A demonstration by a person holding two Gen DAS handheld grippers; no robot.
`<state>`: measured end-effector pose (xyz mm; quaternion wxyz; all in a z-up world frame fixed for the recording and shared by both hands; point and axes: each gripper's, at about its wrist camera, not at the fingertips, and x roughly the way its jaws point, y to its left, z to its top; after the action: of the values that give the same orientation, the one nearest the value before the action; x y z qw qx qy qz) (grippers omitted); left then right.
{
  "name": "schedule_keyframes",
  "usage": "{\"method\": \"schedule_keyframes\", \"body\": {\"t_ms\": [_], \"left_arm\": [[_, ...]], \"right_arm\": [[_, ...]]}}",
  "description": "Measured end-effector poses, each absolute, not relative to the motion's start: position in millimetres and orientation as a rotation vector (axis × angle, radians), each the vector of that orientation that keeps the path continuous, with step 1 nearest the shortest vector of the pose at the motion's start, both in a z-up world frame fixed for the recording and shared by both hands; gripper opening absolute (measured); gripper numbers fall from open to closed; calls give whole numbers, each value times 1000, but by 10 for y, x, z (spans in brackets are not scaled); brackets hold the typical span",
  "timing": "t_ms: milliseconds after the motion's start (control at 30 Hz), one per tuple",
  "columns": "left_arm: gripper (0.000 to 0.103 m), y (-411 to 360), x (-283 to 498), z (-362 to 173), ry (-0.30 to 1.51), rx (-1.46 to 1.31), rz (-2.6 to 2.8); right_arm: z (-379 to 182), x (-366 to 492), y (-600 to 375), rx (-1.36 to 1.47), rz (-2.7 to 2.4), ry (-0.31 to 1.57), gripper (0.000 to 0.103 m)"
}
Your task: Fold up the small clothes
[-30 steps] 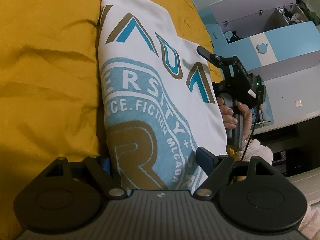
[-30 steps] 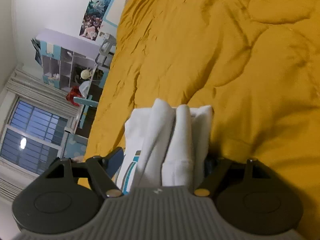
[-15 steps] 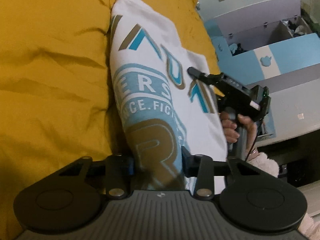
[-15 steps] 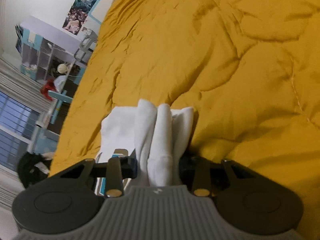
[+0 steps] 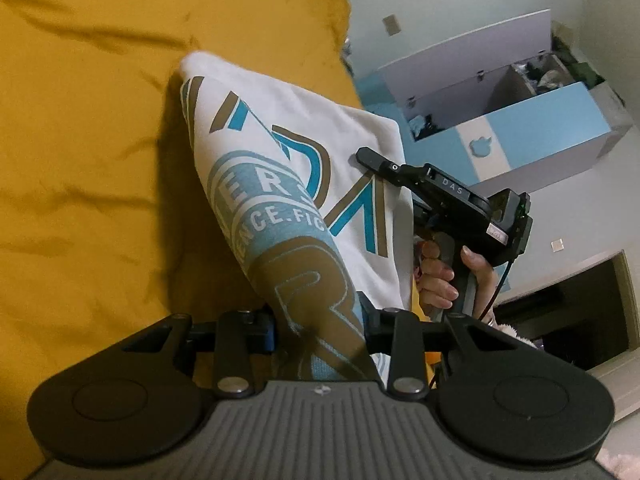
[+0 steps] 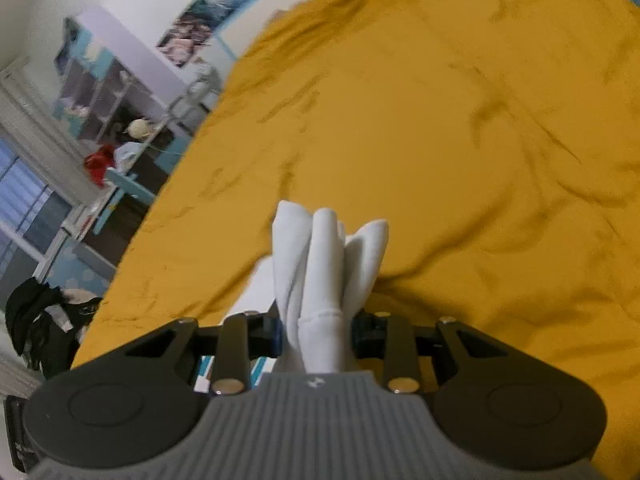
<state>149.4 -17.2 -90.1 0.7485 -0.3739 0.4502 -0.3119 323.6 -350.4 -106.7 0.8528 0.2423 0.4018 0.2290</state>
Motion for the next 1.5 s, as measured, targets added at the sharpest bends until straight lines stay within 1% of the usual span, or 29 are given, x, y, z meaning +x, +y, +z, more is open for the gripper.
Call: {"method": "schedule_keyframes", "body": {"t_ms": [200,400,533,733,867,933,1067,1200,1333,1433,1500], "left_arm": [[40,543,1177,-532,883,-800,-599],[40,1404,825,-318,810,-754,-432],[40,1801,726,-478,800,-767,-343],[40,2111,701,-1060,861,-845,-261],[40,2222,672,-1366,894,-882,-259],[40,2277,687,-1383,889,-900,-269],[40,2280,729,-1296,907,-890,-257],[42,2286,638,-1122,926,-840,-217],[42,2414,380,-873,913,-827,-105],[40,2309,270,-520,899,-644,-34],[40,2096,268,-289,874,-507,-40]], "right_arm": [[-672,3321,-2669,480,617,803,26],[-662,3567,-1422,486,777,812,26],[-887,3735,-701,472,836,850,26],[-1476,4003,22,343,831,975,26],[-1839,4141,114,281,765,1039,25],[-1988,4189,77,309,772,1068,25],[-2089,4207,56,310,791,1078,28],[-1927,4118,-16,275,756,1055,33],[-1488,3811,-323,144,626,928,34],[-1205,3357,-483,142,656,839,34],[-1100,3013,-465,123,704,796,34]]}}
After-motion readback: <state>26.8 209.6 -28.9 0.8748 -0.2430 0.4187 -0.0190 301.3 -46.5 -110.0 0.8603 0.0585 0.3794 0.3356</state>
